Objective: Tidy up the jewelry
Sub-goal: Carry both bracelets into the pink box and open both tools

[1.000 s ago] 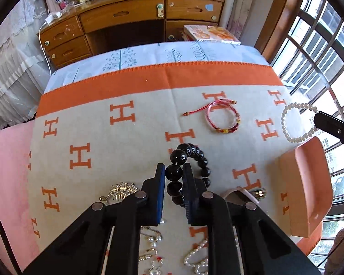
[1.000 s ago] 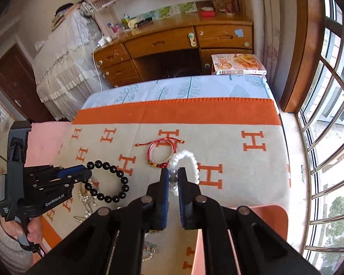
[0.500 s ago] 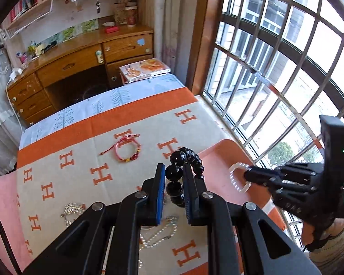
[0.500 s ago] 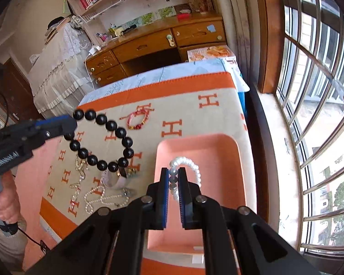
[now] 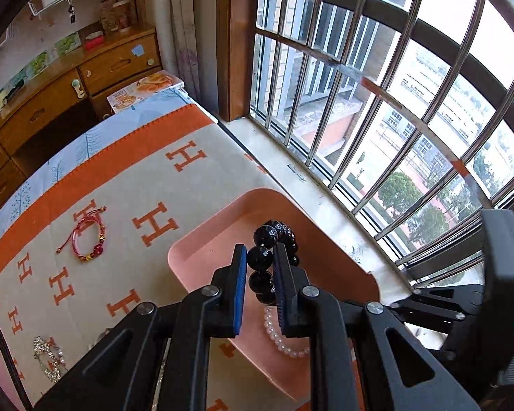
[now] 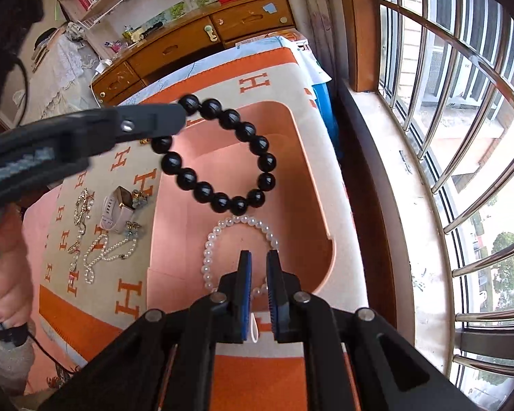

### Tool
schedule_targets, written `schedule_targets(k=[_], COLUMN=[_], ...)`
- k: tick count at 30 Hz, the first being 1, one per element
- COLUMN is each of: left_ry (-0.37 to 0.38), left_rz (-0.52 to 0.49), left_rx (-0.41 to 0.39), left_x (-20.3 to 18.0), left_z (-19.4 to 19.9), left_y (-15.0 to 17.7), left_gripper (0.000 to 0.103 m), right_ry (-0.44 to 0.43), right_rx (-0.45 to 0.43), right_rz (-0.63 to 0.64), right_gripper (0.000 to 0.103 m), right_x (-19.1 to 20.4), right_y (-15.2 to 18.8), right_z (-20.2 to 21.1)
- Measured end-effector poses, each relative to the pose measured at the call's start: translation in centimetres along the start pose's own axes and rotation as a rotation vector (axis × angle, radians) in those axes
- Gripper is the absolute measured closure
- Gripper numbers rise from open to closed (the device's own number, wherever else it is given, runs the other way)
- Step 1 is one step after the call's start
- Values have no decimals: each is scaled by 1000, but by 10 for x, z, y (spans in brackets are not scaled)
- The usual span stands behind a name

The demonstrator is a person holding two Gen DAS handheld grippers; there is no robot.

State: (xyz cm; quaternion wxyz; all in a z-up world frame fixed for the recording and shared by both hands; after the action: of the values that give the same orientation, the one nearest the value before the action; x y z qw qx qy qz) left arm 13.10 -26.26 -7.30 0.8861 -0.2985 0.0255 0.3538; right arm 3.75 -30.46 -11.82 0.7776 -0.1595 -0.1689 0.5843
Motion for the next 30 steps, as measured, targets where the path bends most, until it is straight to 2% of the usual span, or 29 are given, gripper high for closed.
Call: schedule_targets(k=[1, 3, 4, 5, 7, 12, 14, 19, 30], left_ry=[-7, -30, -34, -39, -52, -72, -85, -138, -171], left_rz=[3, 15, 24, 38, 58, 50, 54, 71, 231], left_rx=[10, 17, 17, 13, -17, -56, -73, -102, -168], left_x=[3, 13, 16, 20, 27, 27, 28, 33, 64], left_z=[-7, -17, -19, -19, -12, 5, 12, 29, 68], left_y=[2, 8, 10, 13, 18, 27, 32, 49, 91], left_gripper=[89, 79, 66, 48, 35, 31, 26, 24, 24], right_ry=[1, 9, 13, 12, 9, 13, 3, -14, -7], right_rx=[-15, -52, -70, -85, -103, -117, -114, -118, -117], right_rz=[-3, -7, -6, -6, -8, -15, -22, -18, -13], right_gripper=[91, 80, 76, 69, 65, 65, 65, 65, 65], right_x=[0, -1, 0, 1, 3, 10, 12, 19, 26], right_y=[2, 4, 5, 6, 5, 5, 5, 7, 9], right_z=[3, 9, 12, 15, 18, 16, 15, 15, 17])
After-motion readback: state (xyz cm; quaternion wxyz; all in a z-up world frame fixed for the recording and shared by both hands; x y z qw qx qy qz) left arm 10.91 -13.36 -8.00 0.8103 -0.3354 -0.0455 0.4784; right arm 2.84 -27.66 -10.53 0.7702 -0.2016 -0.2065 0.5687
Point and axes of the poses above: each gripper's, at about its wrist camera, not at the fingertips, and z roughly against the way its jaws point, x to its left, y to its underside, the point moved 6 cm from there along -z, roughly the way its jaws point, and after that the axes turned 11 degrees about y, right-handed, at the moved point
